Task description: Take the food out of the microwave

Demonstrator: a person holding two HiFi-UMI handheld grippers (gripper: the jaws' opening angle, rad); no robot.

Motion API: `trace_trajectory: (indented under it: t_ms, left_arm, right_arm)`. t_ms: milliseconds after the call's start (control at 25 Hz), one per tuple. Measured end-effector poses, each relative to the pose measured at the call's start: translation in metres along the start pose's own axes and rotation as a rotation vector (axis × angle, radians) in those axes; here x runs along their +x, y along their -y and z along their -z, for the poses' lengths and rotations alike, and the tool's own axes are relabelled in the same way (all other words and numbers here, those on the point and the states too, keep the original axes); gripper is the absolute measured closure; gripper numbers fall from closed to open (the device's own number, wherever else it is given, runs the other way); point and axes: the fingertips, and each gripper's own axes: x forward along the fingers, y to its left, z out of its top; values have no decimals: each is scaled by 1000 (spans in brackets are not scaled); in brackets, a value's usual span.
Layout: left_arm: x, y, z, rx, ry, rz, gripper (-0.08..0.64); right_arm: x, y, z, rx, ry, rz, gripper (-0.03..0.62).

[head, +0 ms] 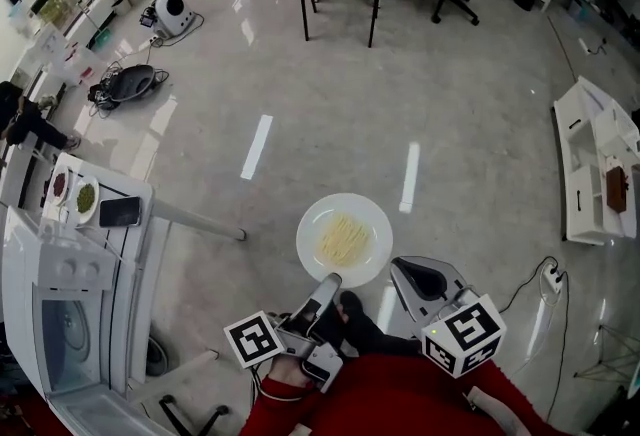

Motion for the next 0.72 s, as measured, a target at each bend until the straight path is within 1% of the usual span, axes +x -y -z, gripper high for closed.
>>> trace_trajectory:
  t_ms: [200,320,720]
  left_arm:
    - [12,1,8,1,-37,-2,540]
    - [15,1,9,4,-49,-7,540]
    - [13,5,7,6,-39,6,540]
  right_arm:
    - [-7,12,1,12,9,24,581]
    - [-8,14,1,16,14,24,583]
    - [-4,12,-6,0,24,6,583]
